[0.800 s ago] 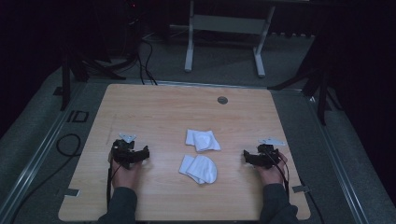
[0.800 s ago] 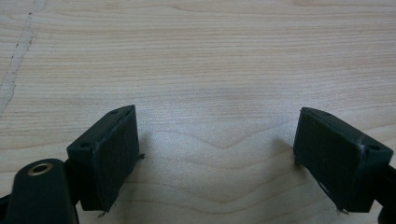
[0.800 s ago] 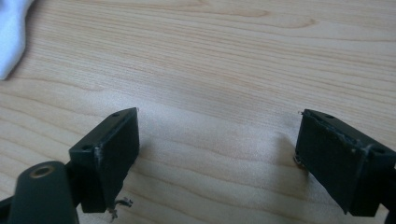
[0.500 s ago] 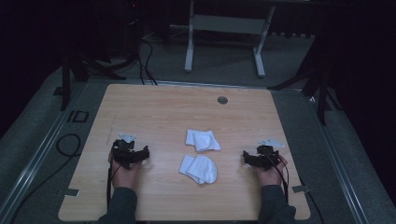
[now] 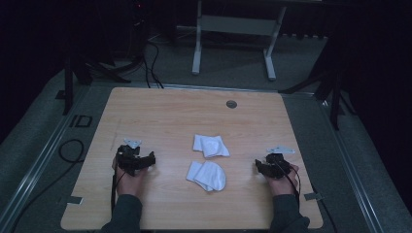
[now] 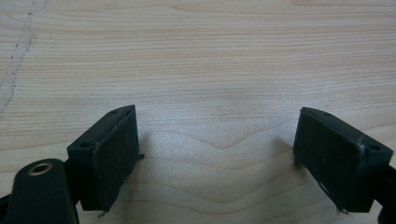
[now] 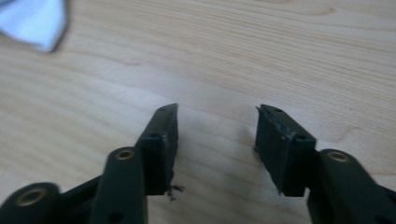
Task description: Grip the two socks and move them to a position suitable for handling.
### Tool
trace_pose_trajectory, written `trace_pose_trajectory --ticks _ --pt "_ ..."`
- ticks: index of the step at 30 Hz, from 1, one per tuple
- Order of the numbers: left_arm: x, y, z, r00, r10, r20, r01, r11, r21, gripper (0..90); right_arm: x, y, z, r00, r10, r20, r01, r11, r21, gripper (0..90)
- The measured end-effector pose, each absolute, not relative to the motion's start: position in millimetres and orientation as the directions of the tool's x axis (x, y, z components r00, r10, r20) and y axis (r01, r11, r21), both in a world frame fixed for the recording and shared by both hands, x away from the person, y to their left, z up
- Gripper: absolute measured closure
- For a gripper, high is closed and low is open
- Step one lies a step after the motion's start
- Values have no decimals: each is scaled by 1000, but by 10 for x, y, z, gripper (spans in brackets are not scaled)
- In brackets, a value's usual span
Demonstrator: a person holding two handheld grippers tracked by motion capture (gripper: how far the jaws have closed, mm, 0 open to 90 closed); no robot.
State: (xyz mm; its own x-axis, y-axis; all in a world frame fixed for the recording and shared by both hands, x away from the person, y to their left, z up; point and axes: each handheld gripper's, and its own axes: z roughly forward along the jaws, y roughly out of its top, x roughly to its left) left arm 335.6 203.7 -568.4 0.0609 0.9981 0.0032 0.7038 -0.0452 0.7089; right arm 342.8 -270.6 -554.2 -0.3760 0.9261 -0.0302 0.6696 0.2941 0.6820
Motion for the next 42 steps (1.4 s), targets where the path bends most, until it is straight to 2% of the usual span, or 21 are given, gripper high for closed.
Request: trace_pose_trajectory --ticks 5,6,8,11,14,18,26,30,37,42 --pt "3346 2031 -5684 65 998 4 700 -49 712 168 3352 -2628 -5466 -438 898 -44 643 347 683 532" --pt "3337 2023 -5682 68 998 2 698 -49 715 183 3278 -2536 -5394 -492 869 -50 616 387 686 542" --pt "3327 2012 -5681 69 998 3 694 -50 718 202 3234 -2472 -5352 -524 850 -54 596 412 689 552" --pt "3303 1994 -5676 76 997 1 689 -54 723 254 3173 -2375 -5293 -569 821 -56 574 444 688 557" --pt "3281 1974 -5654 94 996 -2 692 -64 719 360 3107 -2276 -5240 -618 784 -59 550 485 680 575" --pt "3262 1967 -5638 110 994 -1 697 -76 713 431 3029 -2165 -5182 -656 752 -65 519 512 684 602" --pt "3246 1959 -5621 129 992 -3 702 -89 707 518 2878 -1848 -5156 -759 649 -44 443 565 696 677" --pt "3238 1951 -5615 140 990 -1 701 -99 706 577 2840 -1666 -5264 -797 603 -36 430 608 668 686" --pt "3224 1959 -5599 160 987 -32 708 -92 700 688 2854 -1570 -5459 -811 585 -20 451 646 616 714" --pt "3173 1863 -5521 236 968 -86 697 -107 709 698 2820 -1529 -5493 -809 585 -56 433 657 617 756"
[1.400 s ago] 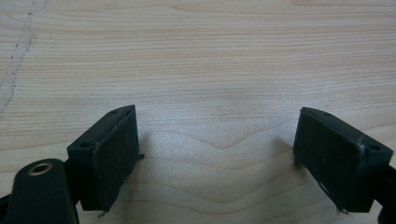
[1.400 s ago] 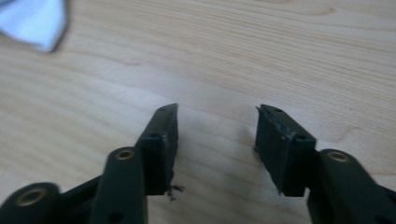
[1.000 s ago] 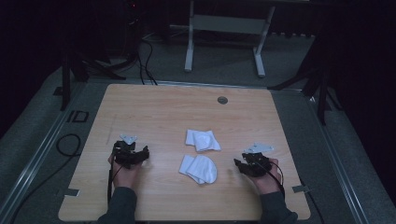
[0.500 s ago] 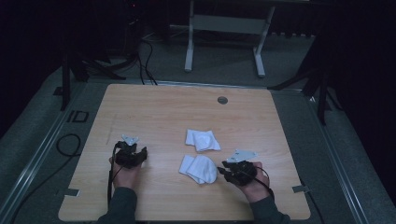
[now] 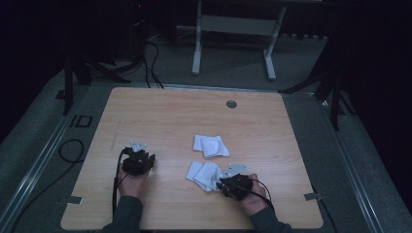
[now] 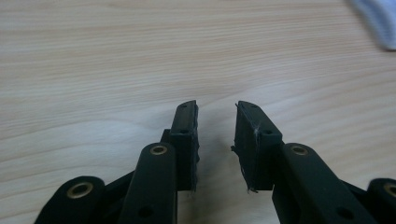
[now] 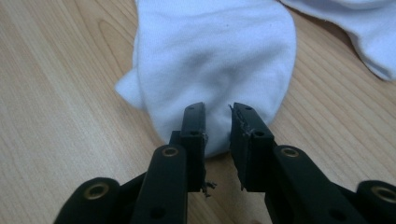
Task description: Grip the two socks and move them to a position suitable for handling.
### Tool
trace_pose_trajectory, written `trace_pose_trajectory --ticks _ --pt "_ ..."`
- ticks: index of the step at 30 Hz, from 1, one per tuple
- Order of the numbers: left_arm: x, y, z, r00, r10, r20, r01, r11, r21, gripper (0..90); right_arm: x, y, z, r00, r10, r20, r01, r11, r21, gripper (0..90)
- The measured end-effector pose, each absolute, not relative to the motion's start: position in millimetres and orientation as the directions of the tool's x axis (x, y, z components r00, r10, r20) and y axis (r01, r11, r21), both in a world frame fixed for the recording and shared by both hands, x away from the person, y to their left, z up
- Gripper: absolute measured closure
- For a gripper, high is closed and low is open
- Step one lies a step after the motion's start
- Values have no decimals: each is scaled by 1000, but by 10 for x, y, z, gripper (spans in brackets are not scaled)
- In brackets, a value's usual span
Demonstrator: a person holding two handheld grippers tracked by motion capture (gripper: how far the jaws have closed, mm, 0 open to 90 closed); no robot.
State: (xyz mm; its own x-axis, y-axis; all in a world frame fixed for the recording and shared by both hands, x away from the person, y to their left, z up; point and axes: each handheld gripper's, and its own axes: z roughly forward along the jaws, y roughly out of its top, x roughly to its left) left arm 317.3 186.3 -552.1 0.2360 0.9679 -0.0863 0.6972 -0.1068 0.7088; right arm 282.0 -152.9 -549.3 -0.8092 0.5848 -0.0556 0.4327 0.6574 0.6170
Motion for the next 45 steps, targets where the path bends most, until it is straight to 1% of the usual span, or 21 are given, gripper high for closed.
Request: trace_pose_trajectory --ticks 5,10,11,12,16,21,23,24,26,32,36,45 --pt "3079 1628 -5394 342 935 -88 652 -169 739 759 2825 -1536 -5500 -808 586 -49 435 651 622 770" --pt "3011 1343 -5343 447 893 -58 607 -255 752 879 2825 -1537 -5506 -806 590 -46 436 645 628 776" --pt "3011 1343 -5343 447 893 -58 607 -255 752 892 2825 -1537 -5506 -806 590 -46 436 645 628 776" --pt "2981 1228 -5339 483 875 -45 589 -286 755 895 2826 -1539 -5507 -807 589 -45 435 644 629 777" --pt "2928 1018 -5346 542 840 -39 569 -332 752 896 2825 -1541 -5508 -806 590 -44 435 643 630 777" --pt "2884 855 -5397 585 810 -41 563 -369 740 896 2824 -1540 -5508 -806 590 -44 436 642 631 777" --pt "2859 749 -5472 605 795 -50 568 -387 726 895 2827 -1544 -5508 -808 588 -44 434 643 631 777" --pt "2852 714 -5497 614 788 -40 567 -405 717 895 2827 -1544 -5509 -808 588 -42 435 642 631 777" --pt "2851 657 -5546 618 786 -10 571 -440 693 895 2828 -1546 -5509 -808 588 -41 435 642 631 777" --pt "2865 677 -5570 607 794 -39 590 -418 691 896 2828 -1549 -5510 -809 586 -41 434 643 632 776" --pt "2878 707 -5563 602 798 -31 595 -422 684 896 2826 -1548 -5510 -809 586 -43 432 643 632 776" --pt "2972 951 -5538 519 854 -20 646 -377 663 896 2829 -1553 -5511 -810 585 -37 434 641 633 775"
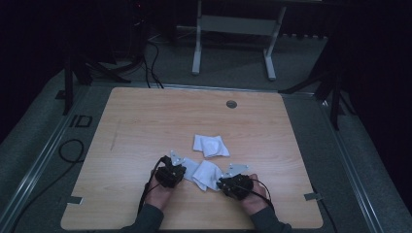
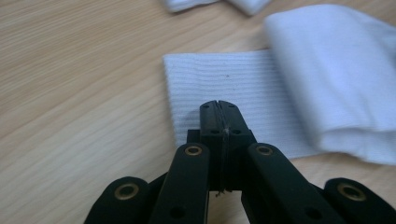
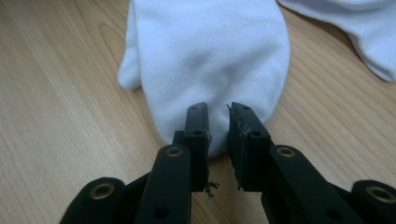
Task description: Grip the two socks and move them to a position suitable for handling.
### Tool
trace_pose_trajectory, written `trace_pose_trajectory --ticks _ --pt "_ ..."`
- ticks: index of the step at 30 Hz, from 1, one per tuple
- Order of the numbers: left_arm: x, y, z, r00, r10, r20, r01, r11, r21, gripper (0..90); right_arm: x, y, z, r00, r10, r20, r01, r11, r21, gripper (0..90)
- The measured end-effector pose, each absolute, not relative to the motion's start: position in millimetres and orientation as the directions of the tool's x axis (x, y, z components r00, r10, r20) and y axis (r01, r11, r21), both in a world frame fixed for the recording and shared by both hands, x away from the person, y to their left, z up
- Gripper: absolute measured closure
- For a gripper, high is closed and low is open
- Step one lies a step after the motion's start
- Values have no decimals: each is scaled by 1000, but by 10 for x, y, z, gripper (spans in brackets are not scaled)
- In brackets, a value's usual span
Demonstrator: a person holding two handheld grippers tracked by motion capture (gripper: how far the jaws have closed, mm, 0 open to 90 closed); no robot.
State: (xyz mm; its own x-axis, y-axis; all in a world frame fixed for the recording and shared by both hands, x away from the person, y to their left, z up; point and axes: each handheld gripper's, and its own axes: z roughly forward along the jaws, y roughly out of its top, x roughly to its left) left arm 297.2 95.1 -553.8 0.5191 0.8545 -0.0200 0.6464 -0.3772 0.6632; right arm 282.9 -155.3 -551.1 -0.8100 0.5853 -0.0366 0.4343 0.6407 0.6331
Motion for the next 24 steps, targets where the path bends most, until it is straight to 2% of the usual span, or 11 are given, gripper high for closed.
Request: trace_pose_trajectory --ticks 10,16,24 --pt "3072 1220 -5527 440 898 2 680 -334 653 896 2864 -1613 -5496 -825 565 -14 436 652 620 772" --pt "3102 1292 -5526 419 908 17 684 -327 652 896 2926 -1718 -5484 -831 555 32 457 651 606 771" --pt "3104 1311 -5510 391 920 40 683 -318 657 886 2985 -1839 -5470 -816 577 27 478 648 593 762"
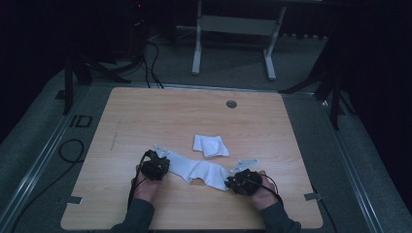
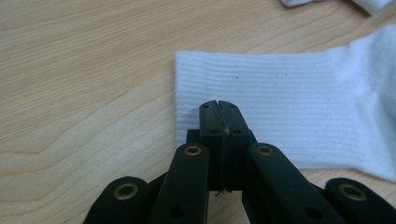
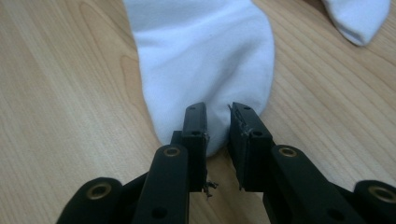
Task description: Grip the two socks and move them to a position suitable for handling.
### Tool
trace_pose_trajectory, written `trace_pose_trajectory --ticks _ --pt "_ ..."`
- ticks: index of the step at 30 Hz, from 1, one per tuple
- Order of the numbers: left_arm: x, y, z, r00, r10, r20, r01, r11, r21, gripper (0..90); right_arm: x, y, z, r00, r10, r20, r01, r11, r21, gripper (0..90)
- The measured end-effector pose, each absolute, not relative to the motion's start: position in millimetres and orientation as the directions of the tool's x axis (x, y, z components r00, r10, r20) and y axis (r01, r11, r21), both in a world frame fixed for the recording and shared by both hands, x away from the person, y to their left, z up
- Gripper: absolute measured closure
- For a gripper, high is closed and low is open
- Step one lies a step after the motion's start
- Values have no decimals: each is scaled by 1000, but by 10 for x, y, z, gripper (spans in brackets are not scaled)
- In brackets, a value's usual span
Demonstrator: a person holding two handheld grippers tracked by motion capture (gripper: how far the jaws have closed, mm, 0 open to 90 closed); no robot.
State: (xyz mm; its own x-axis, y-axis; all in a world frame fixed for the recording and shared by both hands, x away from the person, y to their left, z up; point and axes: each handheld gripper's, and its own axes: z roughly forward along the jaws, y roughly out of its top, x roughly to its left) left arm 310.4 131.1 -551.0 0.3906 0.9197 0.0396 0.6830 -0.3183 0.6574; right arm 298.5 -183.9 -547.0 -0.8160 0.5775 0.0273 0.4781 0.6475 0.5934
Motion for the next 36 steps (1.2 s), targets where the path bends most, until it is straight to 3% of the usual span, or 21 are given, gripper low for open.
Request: trace_pose_trajectory --ticks 6,12,36 --pt "2973 1035 -5412 507 861 27 606 -379 700 873 2980 -1824 -5470 -819 573 11 467 656 593 757" --pt "2876 763 -5526 589 808 -1 618 -450 644 887 2978 -1825 -5470 -818 575 12 469 655 593 757" --pt "2869 1005 -5476 685 728 -33 598 -535 596 893 3025 -1931 -5447 -800 600 -14 488 664 567 745"
